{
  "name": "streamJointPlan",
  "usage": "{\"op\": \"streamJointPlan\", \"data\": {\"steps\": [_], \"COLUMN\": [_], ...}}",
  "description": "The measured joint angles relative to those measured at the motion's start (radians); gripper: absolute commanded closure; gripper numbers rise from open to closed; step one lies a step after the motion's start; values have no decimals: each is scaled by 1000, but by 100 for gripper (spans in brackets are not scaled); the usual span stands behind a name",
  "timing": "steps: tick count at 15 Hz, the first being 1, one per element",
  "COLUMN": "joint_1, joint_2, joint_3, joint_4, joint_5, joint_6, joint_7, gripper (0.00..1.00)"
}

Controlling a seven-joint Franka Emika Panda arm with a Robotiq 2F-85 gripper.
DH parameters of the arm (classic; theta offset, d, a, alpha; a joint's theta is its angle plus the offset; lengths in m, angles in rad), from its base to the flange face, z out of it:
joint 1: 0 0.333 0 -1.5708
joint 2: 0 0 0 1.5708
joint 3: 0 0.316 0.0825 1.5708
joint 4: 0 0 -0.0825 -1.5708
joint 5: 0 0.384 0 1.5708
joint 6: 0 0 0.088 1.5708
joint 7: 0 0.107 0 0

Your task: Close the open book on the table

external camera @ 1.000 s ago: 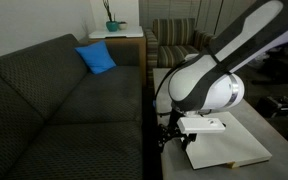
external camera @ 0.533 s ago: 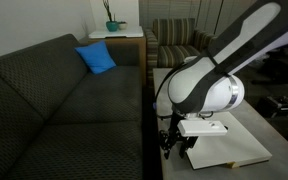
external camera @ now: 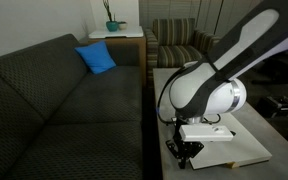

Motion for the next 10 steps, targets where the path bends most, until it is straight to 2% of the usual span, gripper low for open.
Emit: {"op": "streamJointPlan", "data": {"steps": [4,10], "joint_1": [22,94], "joint_2": [0,0], "joint_3": [-29,-99], "joint_4": [-7,-7], "joint_5": [-8,-56], "joint_6": [-4,-23], "joint_7": [69,216], "gripper": [100,100]}}
